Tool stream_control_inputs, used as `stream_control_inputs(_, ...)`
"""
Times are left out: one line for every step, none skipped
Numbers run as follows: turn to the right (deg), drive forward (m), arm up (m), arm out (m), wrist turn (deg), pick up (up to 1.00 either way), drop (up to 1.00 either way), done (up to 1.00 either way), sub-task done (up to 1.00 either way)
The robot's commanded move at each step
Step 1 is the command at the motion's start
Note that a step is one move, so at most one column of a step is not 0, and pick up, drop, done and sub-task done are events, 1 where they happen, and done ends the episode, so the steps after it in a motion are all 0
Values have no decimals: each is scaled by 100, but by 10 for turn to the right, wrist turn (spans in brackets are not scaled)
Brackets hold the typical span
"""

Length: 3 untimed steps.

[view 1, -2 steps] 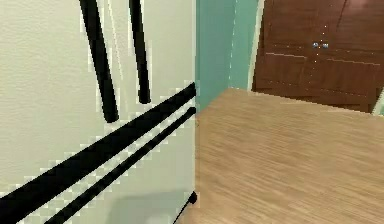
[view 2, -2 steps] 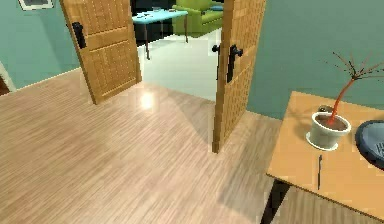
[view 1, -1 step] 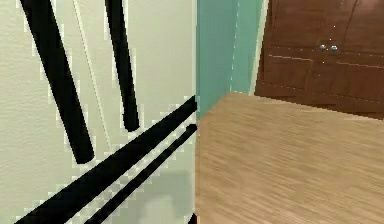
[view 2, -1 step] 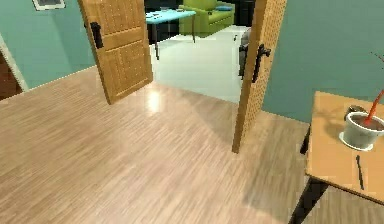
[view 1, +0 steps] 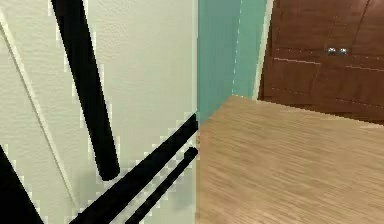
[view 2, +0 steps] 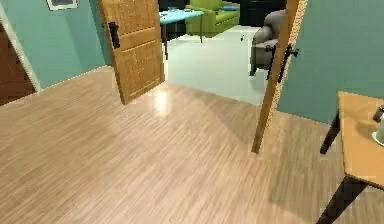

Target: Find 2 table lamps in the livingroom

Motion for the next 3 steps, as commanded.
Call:
stream_control_inputs(450,0,0,0,0,0,0,0,0)
stream_control_inputs(450,0,0,0,0,0,0,0,0)
stream_control_inputs(0,100,0,0,0,0,0,0,0)
